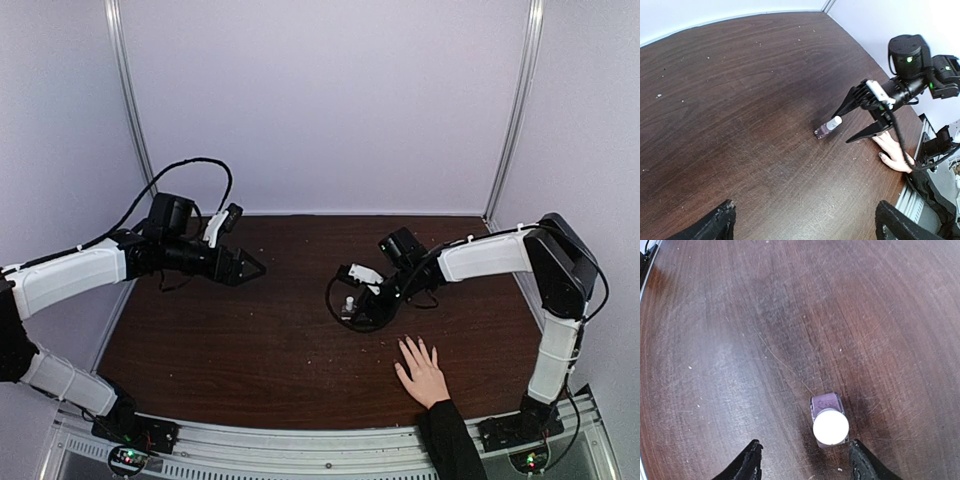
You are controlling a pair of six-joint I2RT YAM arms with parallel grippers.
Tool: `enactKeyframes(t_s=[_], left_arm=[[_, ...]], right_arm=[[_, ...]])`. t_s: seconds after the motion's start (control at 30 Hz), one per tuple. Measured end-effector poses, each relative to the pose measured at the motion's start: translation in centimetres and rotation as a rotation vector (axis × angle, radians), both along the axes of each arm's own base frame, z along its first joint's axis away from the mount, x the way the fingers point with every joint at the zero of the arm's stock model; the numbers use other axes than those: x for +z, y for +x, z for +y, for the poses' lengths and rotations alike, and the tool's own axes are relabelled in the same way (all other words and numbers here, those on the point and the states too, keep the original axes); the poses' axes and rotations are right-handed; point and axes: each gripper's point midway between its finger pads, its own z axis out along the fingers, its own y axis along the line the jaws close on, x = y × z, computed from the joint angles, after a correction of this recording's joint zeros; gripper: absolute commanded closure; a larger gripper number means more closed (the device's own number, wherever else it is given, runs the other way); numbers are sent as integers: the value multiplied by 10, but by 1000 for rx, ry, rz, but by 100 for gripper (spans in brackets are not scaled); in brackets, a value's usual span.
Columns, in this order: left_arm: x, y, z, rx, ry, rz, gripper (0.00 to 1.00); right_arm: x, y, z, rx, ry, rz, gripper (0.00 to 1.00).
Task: Paint the nails
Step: Pick up the nail polish bottle from the center of the board.
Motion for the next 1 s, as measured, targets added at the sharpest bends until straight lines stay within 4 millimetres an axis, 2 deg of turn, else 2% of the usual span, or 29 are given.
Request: enactKeyframes(t_s=[0.2, 0.43, 0.63, 1.0], left_arm=[[2, -1, -1, -9, -10, -2, 2], [1, -4, -1, -8, -30, -5, 2], [1, -6, -1, -5, -42, 3, 2], [2, -8, -5, -10, -82, 12, 2]], right_arm=[[-19, 0, -2, 9, -30, 17, 46], [-28, 7, 4, 9, -26, 3, 51], [-34, 13, 7, 15, -19, -18, 65], [-29, 17, 13, 16, -4, -18, 86]])
